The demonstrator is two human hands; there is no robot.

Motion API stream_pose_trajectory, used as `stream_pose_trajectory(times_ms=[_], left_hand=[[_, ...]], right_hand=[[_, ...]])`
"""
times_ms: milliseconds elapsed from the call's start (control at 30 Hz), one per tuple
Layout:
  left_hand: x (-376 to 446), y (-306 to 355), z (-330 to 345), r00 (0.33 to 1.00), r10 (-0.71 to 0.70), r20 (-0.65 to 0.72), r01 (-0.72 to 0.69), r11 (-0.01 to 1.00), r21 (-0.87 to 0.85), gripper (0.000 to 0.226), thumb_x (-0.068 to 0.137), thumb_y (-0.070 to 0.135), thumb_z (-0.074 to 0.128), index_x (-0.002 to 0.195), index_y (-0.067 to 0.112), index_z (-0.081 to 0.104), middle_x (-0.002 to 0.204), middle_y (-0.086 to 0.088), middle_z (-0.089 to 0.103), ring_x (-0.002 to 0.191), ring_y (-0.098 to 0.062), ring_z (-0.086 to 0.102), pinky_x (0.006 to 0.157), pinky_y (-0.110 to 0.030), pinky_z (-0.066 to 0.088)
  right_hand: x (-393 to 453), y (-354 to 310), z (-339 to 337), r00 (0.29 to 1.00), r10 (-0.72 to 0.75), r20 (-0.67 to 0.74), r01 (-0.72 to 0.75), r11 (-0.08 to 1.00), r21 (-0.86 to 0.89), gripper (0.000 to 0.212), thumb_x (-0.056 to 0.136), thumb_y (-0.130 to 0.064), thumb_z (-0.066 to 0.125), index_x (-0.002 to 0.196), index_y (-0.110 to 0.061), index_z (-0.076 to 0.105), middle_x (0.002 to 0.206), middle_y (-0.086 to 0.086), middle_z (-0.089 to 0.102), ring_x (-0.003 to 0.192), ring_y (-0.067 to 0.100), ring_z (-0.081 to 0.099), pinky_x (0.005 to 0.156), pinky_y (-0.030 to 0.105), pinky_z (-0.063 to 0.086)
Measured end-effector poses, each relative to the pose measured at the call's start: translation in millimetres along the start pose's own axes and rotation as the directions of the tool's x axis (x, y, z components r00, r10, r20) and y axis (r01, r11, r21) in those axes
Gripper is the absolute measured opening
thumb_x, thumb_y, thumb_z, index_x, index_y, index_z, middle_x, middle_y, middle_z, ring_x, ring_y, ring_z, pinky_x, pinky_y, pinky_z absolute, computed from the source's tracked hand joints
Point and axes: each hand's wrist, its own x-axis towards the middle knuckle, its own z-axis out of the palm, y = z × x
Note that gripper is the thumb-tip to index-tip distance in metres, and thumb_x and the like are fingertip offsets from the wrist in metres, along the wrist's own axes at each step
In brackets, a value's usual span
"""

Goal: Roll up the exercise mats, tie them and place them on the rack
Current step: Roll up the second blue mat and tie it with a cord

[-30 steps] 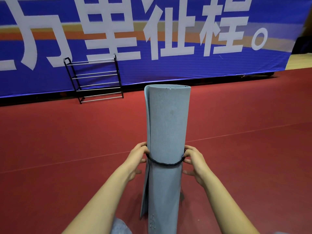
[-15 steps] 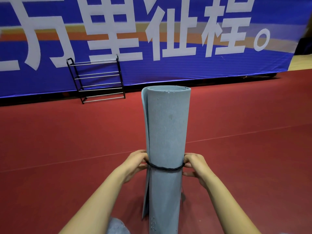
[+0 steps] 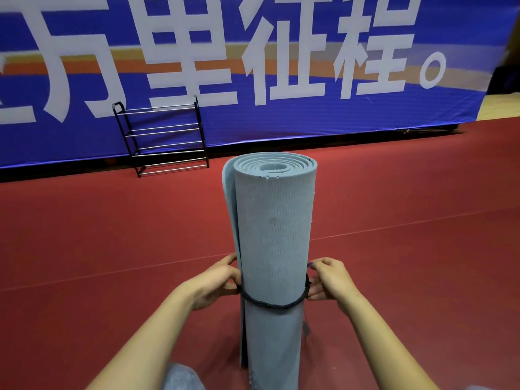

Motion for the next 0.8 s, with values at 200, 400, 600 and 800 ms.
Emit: stream_pose_trajectory(times_ms=[200, 400, 600, 800], left_hand=[[-9.7, 3.5, -0.2, 1.000, 0.010, -0.013, -0.009, 0.998, 0.063, 0.070, 0.055, -0.004, 0.046, 0.121, 0.020, 0.057, 0.072, -0.005, 0.038, 0.055, -0.012, 0.026, 0.051, -0.020, 0.040], [-26.6, 17.4, 6.1, 1.000, 0.018, 0.025, -0.025, 0.951, 0.307, 0.067, 0.051, 0.009, 0.051, 0.112, 0.035, 0.059, 0.104, 0.009, 0.066, 0.085, -0.011, 0.051, 0.070, -0.025, 0.039], [-53.3, 50.5, 27.6, 0.794, 0.506, -0.337, -0.503, 0.858, 0.102, 0.044, 0.084, -0.017, 0.046, 0.095, 0.020, 0.067, 0.083, 0.011, 0.073, 0.088, -0.014, 0.064, 0.066, -0.017, 0.051], [-89.4, 96.6, 46.7, 0.783, 0.448, -0.432, -0.612, 0.676, -0.410, 0.027, 0.092, 0.035, 0.052, 0.106, 0.018, 0.067, 0.101, -0.001, 0.073, 0.094, -0.018, 0.067, 0.086, -0.034, 0.051]], right_hand=[[-17.9, -25.2, -3.9, 0.995, 0.062, 0.080, -0.043, 0.974, -0.223, 0.037, 0.100, -0.034, 0.039, 0.129, -0.012, 0.044, 0.091, 0.012, 0.060, 0.073, 0.022, 0.057, 0.066, 0.030, 0.046], [-51.1, -118.5, -23.0, 0.956, -0.291, -0.024, 0.289, 0.929, 0.230, 0.036, 0.098, -0.042, 0.039, 0.125, -0.024, 0.053, 0.124, 0.004, 0.061, 0.099, 0.019, 0.057, 0.078, 0.033, 0.042], [-106.0, -193.6, -12.3, 0.835, -0.512, 0.200, 0.544, 0.824, -0.159, 0.048, 0.086, -0.012, 0.058, 0.131, -0.026, 0.049, 0.111, -0.002, 0.059, 0.101, 0.012, 0.056, 0.083, 0.023, 0.041], [-102.9, -206.6, 18.2, 0.871, -0.291, 0.395, 0.490, 0.571, -0.659, 0.066, 0.080, -0.018, 0.065, 0.141, -0.021, 0.038, 0.130, 0.002, 0.054, 0.111, 0.017, 0.055, 0.095, 0.029, 0.045]])
